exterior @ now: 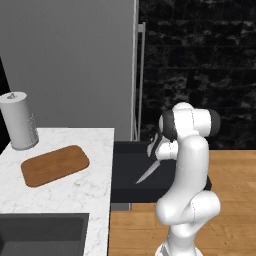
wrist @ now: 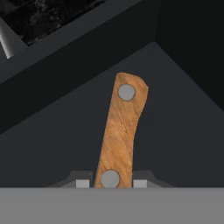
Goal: Pick up the knife from the drawer and place it on the cutting board. Then place the meat from the plate to the cutting board.
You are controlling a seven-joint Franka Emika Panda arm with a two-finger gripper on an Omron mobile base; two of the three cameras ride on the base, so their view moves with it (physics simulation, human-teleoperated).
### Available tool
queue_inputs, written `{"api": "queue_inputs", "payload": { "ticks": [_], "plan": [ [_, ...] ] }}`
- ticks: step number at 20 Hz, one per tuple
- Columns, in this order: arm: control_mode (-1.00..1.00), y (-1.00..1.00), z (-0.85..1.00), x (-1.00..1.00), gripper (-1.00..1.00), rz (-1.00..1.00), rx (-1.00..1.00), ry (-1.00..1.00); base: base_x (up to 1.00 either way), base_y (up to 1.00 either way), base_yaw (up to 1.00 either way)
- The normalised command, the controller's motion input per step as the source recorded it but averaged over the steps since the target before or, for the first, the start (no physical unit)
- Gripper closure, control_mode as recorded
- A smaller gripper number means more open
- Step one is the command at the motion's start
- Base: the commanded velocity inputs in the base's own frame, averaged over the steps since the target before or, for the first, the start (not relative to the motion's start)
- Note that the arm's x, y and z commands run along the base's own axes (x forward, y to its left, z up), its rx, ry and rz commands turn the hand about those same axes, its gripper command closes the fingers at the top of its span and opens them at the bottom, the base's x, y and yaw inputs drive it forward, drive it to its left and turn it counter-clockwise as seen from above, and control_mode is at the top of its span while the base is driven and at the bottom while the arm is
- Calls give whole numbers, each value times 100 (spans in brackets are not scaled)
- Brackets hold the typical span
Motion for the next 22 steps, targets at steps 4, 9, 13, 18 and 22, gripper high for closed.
{"api": "queue_inputs", "payload": {
  "ticks": [4,9,13,18,22],
  "plan": [
    [-100,-32,100,-30,100,-29,2,-19,0,0,0],
    [-100,-24,100,-44,100,-29,6,-11,0,0,0],
    [-100,0,100,-56,100,-26,12,-1,0,0,0],
    [-100,31,100,-58,100,-21,17,0,0,0,0],
    [-100,78,100,-30,100,-15,13,0,0,0,0]
  ]
}}
